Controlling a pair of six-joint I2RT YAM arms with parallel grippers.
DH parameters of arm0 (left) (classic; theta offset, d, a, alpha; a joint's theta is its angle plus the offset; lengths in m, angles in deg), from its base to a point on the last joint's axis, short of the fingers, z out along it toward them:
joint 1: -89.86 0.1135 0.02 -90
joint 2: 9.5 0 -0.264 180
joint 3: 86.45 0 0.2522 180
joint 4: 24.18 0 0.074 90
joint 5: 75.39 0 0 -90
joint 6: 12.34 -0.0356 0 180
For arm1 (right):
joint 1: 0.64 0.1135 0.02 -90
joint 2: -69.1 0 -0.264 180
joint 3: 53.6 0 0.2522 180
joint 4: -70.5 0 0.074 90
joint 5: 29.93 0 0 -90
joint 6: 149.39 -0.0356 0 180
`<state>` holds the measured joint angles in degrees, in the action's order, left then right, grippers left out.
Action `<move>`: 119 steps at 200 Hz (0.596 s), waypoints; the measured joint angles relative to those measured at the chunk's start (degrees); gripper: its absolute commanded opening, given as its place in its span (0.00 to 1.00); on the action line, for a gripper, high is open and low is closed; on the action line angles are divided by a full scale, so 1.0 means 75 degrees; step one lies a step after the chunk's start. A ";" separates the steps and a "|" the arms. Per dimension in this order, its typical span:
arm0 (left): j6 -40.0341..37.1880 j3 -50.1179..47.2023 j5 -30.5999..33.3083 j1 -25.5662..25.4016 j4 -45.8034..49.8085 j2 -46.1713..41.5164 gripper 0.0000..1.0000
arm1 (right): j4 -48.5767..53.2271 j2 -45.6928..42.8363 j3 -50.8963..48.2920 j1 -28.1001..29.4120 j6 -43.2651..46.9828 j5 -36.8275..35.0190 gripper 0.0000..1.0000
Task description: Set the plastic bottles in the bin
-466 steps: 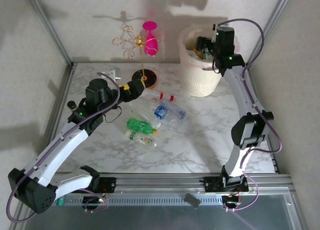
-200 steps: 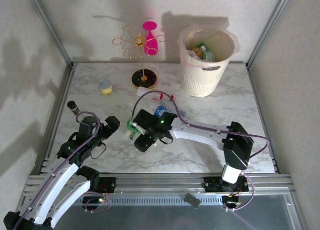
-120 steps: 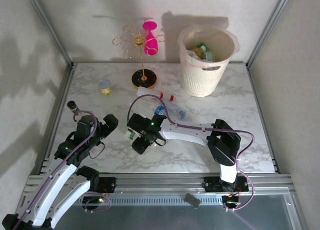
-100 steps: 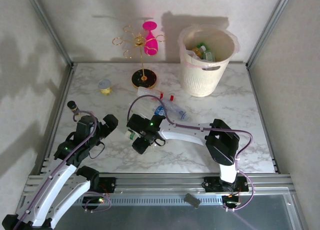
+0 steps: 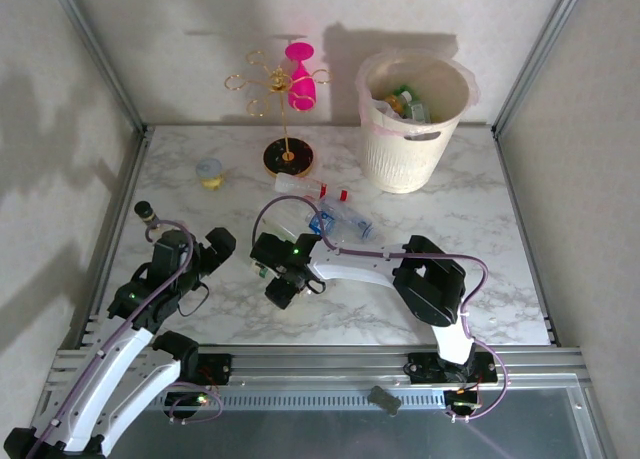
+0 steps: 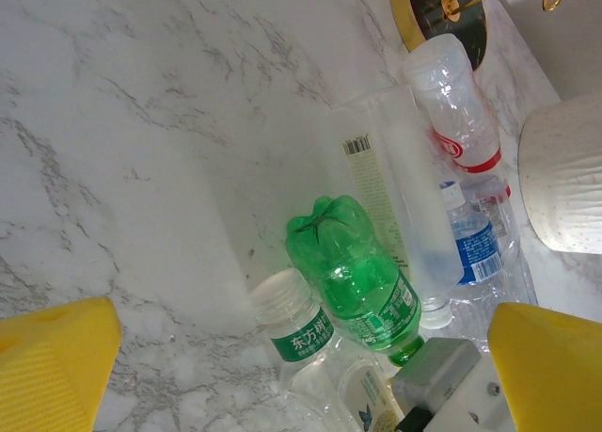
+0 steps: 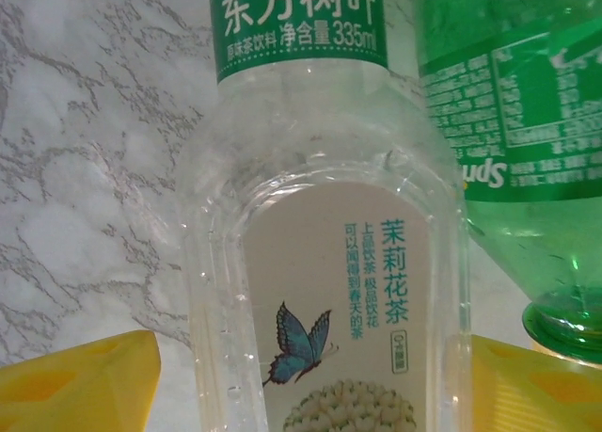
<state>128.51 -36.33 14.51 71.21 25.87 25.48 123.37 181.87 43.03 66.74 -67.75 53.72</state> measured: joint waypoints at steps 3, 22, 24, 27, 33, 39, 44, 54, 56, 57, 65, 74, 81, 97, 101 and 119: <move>-0.0009 0.0015 0.0003 0.0000 0.0000 0.0006 1.00 | -0.0023 0.0003 0.0000 0.0000 0.0009 0.0003 0.74; -0.0035 0.0160 0.0050 -0.0003 0.0006 0.0029 1.00 | -0.0137 0.0000 0.0000 0.0000 0.0038 0.0050 0.66; -0.0038 0.0184 0.0055 -0.0006 0.0006 0.0041 1.00 | -0.0140 0.0000 0.0000 0.0000 0.0047 0.0050 0.65; -0.0038 0.0210 0.0058 -0.0006 0.0006 0.0047 1.00 | -0.0149 0.0000 0.0000 0.0000 0.0017 0.0052 0.65; -0.0044 0.0265 0.0085 -0.0006 0.0003 0.0050 1.00 | -0.0163 0.0000 0.0000 0.0000 0.0023 0.0058 0.62; -0.0061 0.0312 0.0105 -0.0012 0.0006 0.0055 1.00 | -0.0187 0.0000 0.0000 0.0000 0.0023 0.0070 0.59; -0.0064 0.0344 0.0125 -0.0020 0.0006 0.0064 1.00 | -0.0192 0.0000 0.0000 0.0000 0.0050 0.0073 0.58; -0.0073 0.0391 0.0154 -0.0038 0.0006 0.0064 1.00 | -0.0221 0.0000 0.0000 0.0000 0.0032 0.0076 0.57; -0.0076 0.0399 0.0160 -0.0038 0.0006 0.0064 1.00 | -0.0227 0.0000 0.0000 0.0000 0.0041 0.0076 0.57; -0.0082 0.0402 0.0163 -0.0038 0.0006 0.0064 1.00 | -0.0227 0.0000 0.0000 0.0000 0.0038 0.0076 0.57; -0.0093 0.0425 0.0166 -0.0050 0.0009 0.0067 1.00 | -0.0239 0.0000 0.0000 0.0000 0.0032 0.0079 0.56; -0.0093 0.0458 0.0172 -0.0050 0.0026 0.0093 1.00 | -0.0256 -0.0006 0.0000 0.0000 0.0032 0.0082 0.56; -0.0096 0.0484 0.0178 -0.0050 0.0047 0.0108 1.00 | -0.0268 -0.0012 0.0000 0.0000 0.0032 0.0082 0.56; -0.0114 0.0548 0.0192 -0.0050 0.0099 0.0146 1.00 | -0.0274 -0.0105 -0.0032 0.0000 0.0029 0.0108 0.56; -0.0119 0.0577 0.0192 -0.0050 0.0119 0.0146 1.00 | -0.0277 -0.0149 -0.0052 0.0000 0.0029 0.0117 0.56; -0.0152 0.0769 0.0195 -0.0050 0.0204 0.0160 1.00 | -0.0286 -0.0452 -0.0134 -0.0006 0.0029 0.0140 0.56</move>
<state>127.38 -30.56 15.97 70.84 27.40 26.68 121.23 178.49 42.03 66.69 -67.53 54.77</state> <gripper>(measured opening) 0.995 0.561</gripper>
